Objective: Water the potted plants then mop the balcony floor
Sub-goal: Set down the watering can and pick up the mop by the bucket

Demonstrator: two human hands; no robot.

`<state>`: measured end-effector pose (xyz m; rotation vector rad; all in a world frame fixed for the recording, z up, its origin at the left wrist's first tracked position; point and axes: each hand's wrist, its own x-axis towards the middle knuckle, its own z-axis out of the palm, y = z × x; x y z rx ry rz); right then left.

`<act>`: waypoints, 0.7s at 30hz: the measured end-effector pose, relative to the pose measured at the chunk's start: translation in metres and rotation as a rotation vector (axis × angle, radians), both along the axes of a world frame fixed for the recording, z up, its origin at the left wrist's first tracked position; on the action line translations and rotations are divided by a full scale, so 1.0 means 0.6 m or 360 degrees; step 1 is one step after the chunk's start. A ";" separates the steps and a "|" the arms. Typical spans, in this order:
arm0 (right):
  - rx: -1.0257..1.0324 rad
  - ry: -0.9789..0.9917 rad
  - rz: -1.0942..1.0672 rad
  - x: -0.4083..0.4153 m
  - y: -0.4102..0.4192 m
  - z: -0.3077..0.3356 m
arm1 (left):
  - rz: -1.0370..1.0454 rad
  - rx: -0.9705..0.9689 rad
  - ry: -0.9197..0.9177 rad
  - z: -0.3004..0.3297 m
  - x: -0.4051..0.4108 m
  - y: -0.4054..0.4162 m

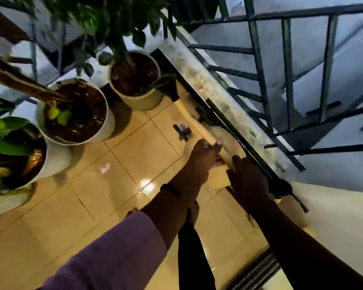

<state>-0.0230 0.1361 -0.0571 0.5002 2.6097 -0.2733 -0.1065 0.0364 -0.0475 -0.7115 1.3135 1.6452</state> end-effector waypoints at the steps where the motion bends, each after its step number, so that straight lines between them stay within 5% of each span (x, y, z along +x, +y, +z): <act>1: 0.0023 0.0002 -0.0015 -0.010 0.015 -0.020 | 0.0004 -0.0002 0.0003 -0.020 -0.007 0.016; 10: 0.0143 -0.0095 0.0054 -0.056 0.099 -0.146 | 0.0105 -0.0105 -0.0106 -0.153 -0.045 0.104; 21: 0.0053 0.0044 -0.0066 -0.076 0.140 -0.195 | 0.0015 -0.0156 -0.0043 -0.186 -0.070 0.155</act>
